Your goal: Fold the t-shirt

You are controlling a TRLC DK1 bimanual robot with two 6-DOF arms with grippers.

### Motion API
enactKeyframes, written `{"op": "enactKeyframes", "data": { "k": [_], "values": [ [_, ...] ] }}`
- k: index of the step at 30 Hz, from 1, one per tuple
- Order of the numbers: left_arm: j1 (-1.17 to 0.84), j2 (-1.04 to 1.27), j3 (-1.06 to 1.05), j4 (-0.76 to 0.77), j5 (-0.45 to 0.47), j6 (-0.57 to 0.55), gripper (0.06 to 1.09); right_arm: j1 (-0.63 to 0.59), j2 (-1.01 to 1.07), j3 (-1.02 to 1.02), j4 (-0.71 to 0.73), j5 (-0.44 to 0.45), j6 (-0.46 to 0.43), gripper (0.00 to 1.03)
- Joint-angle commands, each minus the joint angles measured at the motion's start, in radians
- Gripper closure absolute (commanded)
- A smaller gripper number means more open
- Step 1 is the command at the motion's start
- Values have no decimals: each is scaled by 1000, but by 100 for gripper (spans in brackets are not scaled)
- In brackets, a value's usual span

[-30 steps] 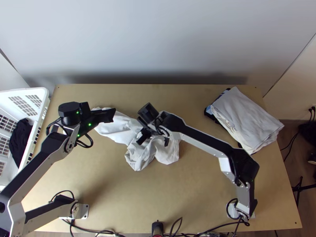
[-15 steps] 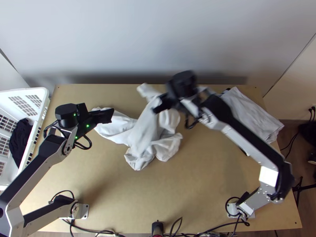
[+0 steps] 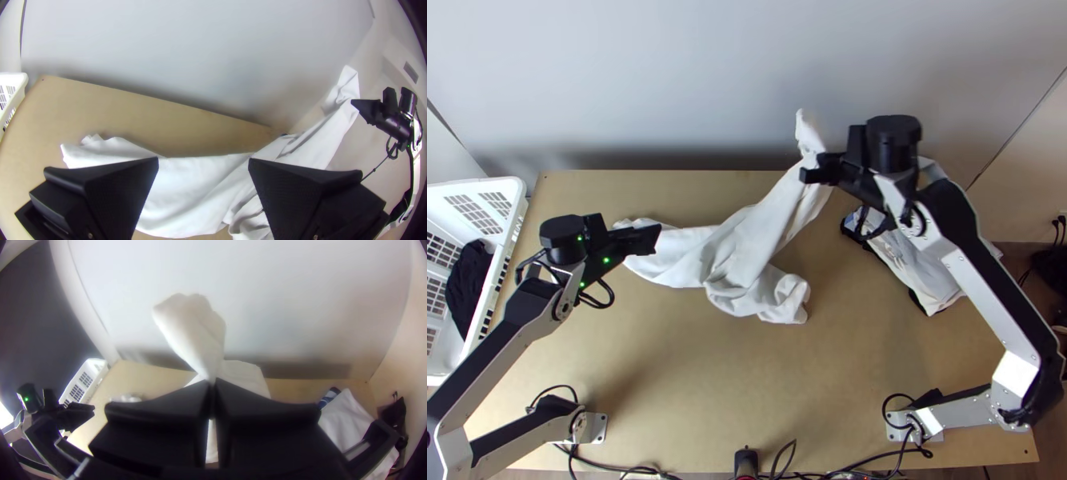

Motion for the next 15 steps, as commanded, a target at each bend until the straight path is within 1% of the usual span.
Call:
{"op": "enactKeyframes", "data": {
  "k": [1,4,5,6,7,8,9,11,14,15],
  "values": [
    [-35,13,-22,5,-3,-8,10,-41,-38,-85,89,51,-20,100],
    [-48,10,-32,5,-3,-12,10,-74,-40,-197,221,94,-60,100],
    [-51,8,-36,5,-3,-12,10,-87,-43,-231,264,97,-75,97],
    [-52,5,-41,5,-3,-14,10,-99,-48,-263,302,102,-80,82],
    [-52,1,-45,4,-3,-14,10,-116,-46,-283,322,111,-76,53],
    [-54,-4,-49,2,-3,-12,10,-125,-40,-284,321,126,-66,20],
    [-54,-8,-52,-2,-3,-12,10,-136,-34,-283,311,137,-53,3],
    [-52,-18,-59,-5,-3,-11,10,-157,-32,-261,281,174,-32,4],
    [-51,-27,-72,-9,-3,-8,10,-166,-29,-188,143,180,51,4],
    [-52,-27,-72,-12,-3,-8,10,-170,-23,-159,80,180,94,4]
  ]
}}
